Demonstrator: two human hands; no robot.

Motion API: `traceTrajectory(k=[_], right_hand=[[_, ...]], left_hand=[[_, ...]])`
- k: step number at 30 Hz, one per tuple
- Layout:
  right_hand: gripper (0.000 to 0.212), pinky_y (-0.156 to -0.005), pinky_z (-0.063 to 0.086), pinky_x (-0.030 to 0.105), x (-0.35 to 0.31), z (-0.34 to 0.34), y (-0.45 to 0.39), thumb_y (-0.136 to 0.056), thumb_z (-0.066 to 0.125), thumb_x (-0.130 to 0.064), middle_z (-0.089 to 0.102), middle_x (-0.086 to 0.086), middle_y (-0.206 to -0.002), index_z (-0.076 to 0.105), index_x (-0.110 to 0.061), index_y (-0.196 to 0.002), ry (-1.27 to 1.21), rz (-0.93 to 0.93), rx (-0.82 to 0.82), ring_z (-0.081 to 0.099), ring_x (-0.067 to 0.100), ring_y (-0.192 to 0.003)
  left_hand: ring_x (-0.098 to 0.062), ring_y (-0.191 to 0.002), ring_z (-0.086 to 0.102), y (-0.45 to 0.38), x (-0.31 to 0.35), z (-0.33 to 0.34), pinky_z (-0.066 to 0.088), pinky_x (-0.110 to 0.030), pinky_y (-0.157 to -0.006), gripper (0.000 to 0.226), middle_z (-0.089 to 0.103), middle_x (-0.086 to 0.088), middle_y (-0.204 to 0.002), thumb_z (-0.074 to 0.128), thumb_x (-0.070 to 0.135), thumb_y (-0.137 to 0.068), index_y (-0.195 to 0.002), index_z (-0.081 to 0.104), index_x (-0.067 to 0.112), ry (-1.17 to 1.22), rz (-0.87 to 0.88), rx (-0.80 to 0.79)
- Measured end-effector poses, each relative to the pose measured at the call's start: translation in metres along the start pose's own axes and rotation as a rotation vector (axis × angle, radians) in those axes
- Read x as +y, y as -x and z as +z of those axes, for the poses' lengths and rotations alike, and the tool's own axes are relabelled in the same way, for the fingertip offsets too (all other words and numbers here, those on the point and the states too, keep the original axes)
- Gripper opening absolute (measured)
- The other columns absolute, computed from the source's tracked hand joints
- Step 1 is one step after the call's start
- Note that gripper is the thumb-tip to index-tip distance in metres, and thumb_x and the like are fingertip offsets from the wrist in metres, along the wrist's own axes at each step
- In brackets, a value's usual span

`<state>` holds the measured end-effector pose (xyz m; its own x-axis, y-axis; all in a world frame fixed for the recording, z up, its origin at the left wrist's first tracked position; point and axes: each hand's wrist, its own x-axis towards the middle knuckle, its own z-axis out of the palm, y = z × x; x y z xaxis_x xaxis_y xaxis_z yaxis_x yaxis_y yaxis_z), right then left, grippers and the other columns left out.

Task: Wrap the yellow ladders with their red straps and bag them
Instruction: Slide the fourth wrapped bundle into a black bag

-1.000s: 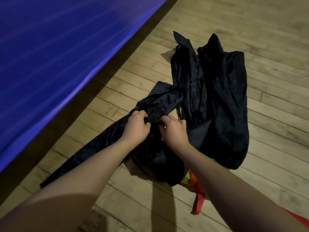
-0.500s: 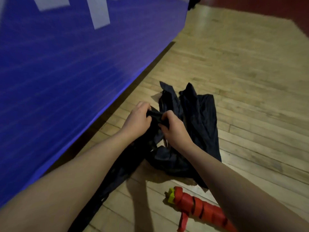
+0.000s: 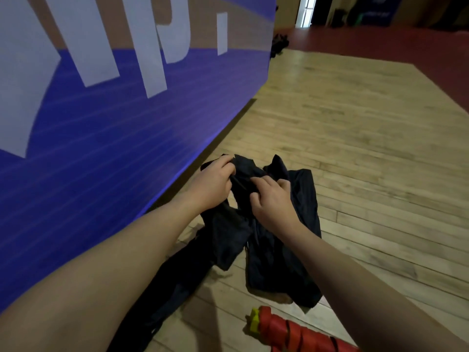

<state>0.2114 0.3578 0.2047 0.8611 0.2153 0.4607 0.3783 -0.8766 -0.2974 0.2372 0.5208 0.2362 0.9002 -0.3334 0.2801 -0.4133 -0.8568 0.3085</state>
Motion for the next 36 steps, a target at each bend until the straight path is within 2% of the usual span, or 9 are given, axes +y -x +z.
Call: traceTrajectory(k=[7, 10, 12, 14, 20, 23, 28, 32, 36], right_hand=[[0.014, -0.071, 0.028, 0.033, 0.039, 0.039, 0.055, -0.08, 0.062, 0.003, 0.056, 0.011, -0.095, 0.063, -0.006, -0.09, 0.106, -0.049, -0.136, 0.051, 0.033, -0.087], [0.008, -0.088, 0.033, 0.042, 0.05, 0.061, 0.079, -0.085, 0.063, -0.005, 0.057, 0.01, -0.112, 0.06, -0.009, -0.09, -0.023, -0.028, -0.178, 0.046, 0.03, -0.109], [0.008, -0.095, 0.033, 0.038, 0.057, 0.067, 0.092, -0.091, 0.057, -0.007, 0.059, 0.002, -0.098, 0.053, -0.014, -0.091, -0.182, 0.047, -0.294, 0.055, 0.023, -0.1], [0.005, -0.079, 0.046, 0.033, 0.062, 0.071, 0.101, -0.095, 0.052, -0.008, 0.061, 0.001, -0.086, 0.052, -0.013, -0.096, -0.368, 0.175, -0.345, 0.06, 0.02, -0.081], [0.013, -0.072, 0.04, 0.006, 0.07, 0.086, 0.124, -0.097, 0.054, -0.012, 0.064, -0.005, -0.093, 0.065, -0.01, -0.104, -0.547, 0.334, -0.287, 0.058, 0.006, -0.088], [0.014, -0.069, 0.041, 0.008, 0.071, 0.086, 0.134, -0.097, 0.055, -0.017, 0.064, -0.003, -0.09, 0.065, -0.009, -0.101, -0.545, 0.34, -0.285, 0.06, 0.009, -0.085], [0.03, -0.089, 0.045, 0.032, 0.081, 0.082, 0.152, -0.089, 0.061, -0.009, 0.056, 0.0, -0.111, 0.055, -0.012, -0.119, -0.378, 0.232, -0.563, 0.055, 0.018, -0.105], [0.033, -0.085, 0.046, 0.043, 0.085, 0.083, 0.159, -0.084, 0.049, 0.004, 0.049, 0.009, -0.111, 0.058, -0.008, -0.114, -0.193, 0.322, -0.416, 0.05, 0.03, -0.104], [0.029, -0.074, 0.044, 0.025, 0.074, 0.082, 0.156, -0.088, 0.047, 0.002, 0.061, 0.005, -0.102, 0.065, -0.011, -0.107, -0.413, 0.576, -0.245, 0.056, 0.019, -0.092]], left_hand=[[-0.017, -0.131, 0.041, 0.036, 0.01, 0.074, 0.042, -0.032, -0.097, 0.038, 0.038, -0.003, -0.148, 0.044, 0.032, -0.097, -0.115, 0.061, 0.002, -0.017, -0.166, -0.122], [-0.019, -0.135, 0.036, 0.053, 0.012, 0.112, 0.039, -0.032, -0.099, 0.043, 0.034, -0.004, -0.15, 0.042, 0.033, -0.099, -0.122, 0.057, 0.0, -0.037, -0.217, -0.251], [-0.02, -0.137, 0.031, 0.064, 0.013, 0.133, 0.035, -0.032, -0.104, 0.042, 0.032, -0.007, -0.15, 0.043, 0.028, -0.098, -0.128, 0.053, 0.0, -0.039, -0.201, -0.288], [-0.023, -0.141, 0.022, 0.076, 0.016, 0.147, 0.029, -0.035, -0.111, 0.049, 0.023, -0.009, -0.153, 0.046, 0.027, -0.097, -0.14, 0.04, 0.005, 0.009, -0.221, -0.246], [-0.024, -0.121, 0.034, 0.114, 0.037, 0.178, 0.029, -0.035, -0.104, 0.06, 0.035, -0.006, -0.13, 0.054, 0.045, -0.091, -0.138, 0.034, 0.013, -0.094, -0.087, -0.186], [-0.026, -0.111, 0.049, 0.118, 0.029, 0.188, 0.042, -0.036, -0.09, 0.029, 0.051, -0.007, -0.117, 0.047, 0.027, -0.1, -0.121, 0.053, 0.009, 0.002, -0.216, -0.218], [-0.028, -0.099, 0.052, 0.123, 0.014, 0.186, 0.047, -0.042, -0.085, 0.023, 0.051, -0.01, -0.108, 0.045, -0.004, -0.094, -0.112, 0.057, 0.005, 0.207, -0.309, -0.146], [-0.026, -0.095, 0.045, 0.132, 0.017, 0.175, 0.04, -0.034, -0.071, 0.038, 0.041, -0.007, -0.108, 0.049, -0.014, -0.08, -0.109, 0.045, 0.01, 0.056, -0.115, -0.194], [-0.036, -0.099, 0.051, 0.147, 0.016, 0.173, 0.041, -0.038, -0.069, 0.052, 0.047, -0.018, -0.131, 0.061, -0.011, -0.075, -0.123, 0.053, 0.008, -0.224, 0.211, -0.383]])
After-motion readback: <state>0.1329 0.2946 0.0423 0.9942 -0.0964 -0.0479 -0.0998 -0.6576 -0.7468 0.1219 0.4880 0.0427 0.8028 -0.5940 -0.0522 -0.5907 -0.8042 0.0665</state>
